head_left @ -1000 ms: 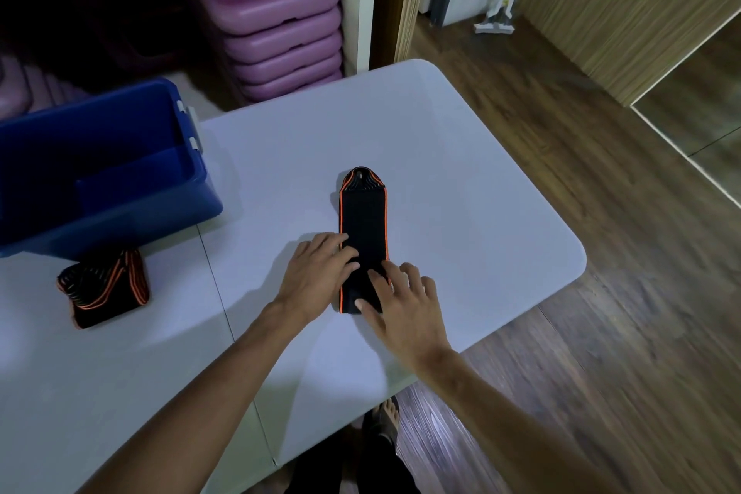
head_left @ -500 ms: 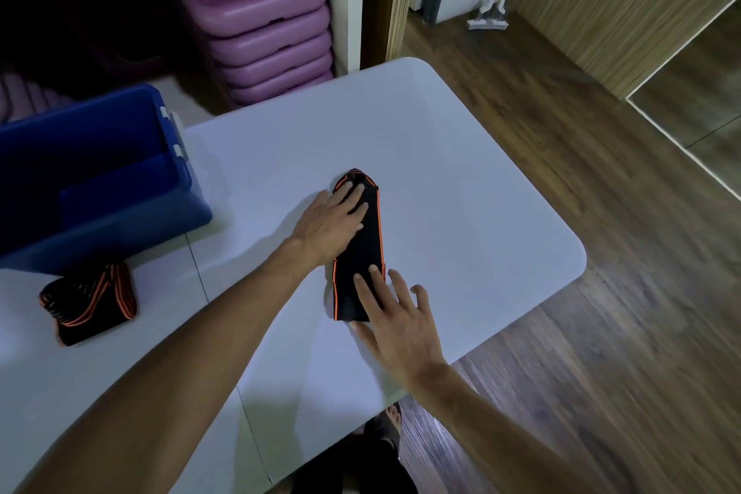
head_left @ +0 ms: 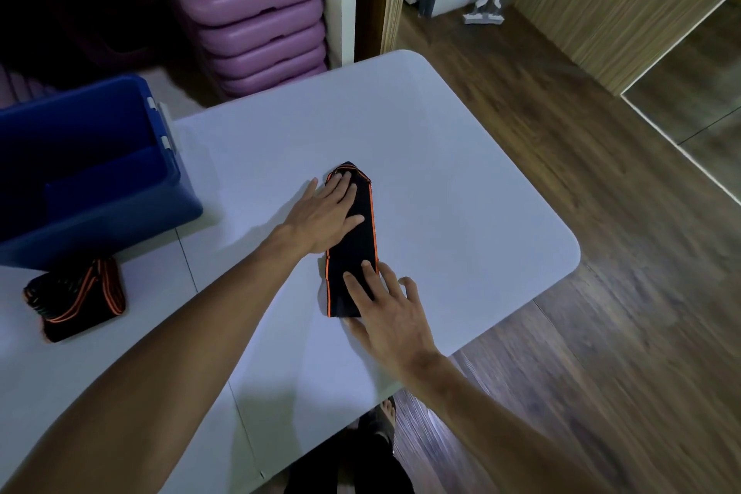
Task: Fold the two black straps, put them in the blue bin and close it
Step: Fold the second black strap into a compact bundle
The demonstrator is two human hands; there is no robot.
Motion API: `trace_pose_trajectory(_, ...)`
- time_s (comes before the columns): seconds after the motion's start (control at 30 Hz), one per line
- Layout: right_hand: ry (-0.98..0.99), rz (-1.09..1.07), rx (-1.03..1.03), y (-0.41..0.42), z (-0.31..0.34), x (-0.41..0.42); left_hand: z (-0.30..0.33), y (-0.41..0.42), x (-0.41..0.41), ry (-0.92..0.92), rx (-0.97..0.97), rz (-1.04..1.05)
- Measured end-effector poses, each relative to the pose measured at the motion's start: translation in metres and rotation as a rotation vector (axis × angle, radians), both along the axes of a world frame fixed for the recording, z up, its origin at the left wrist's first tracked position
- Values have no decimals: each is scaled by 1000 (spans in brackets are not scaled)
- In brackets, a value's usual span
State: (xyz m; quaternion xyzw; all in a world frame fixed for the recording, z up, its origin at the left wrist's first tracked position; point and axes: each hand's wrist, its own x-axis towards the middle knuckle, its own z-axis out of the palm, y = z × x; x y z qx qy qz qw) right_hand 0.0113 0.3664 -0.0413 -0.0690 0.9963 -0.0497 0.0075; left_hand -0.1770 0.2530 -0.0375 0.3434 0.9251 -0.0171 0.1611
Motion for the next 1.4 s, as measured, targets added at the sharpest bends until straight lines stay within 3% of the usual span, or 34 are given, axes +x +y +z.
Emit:
trace_pose_trajectory(0.2,-6,40,-30,9,0,-4,23,-33,48,105,552,20)
trace_pose_trajectory(0.27,1,59,-41,12,-1,-4,23,-57,80,46,542,-44)
trace_pose_trajectory(0.4,53,72,-109,14,-2,-4,10,-88,113,-161,269,-141)
trace_pose_trajectory(0.57,77,116,-140,19,3,-5,-7,-77,109,-41,195,-115)
trace_pose_trajectory(0.77,37,180,-221,31,-4,-8,-5,-71,111,47,308,-122)
trace_pose_trajectory(1.03,-92,80,-471,43,11,-28,1,-65,103,-138,625,132)
trace_pose_trajectory(1.4,-162,116,-498,31,-2,-9,-8,-62,130,-189,503,15)
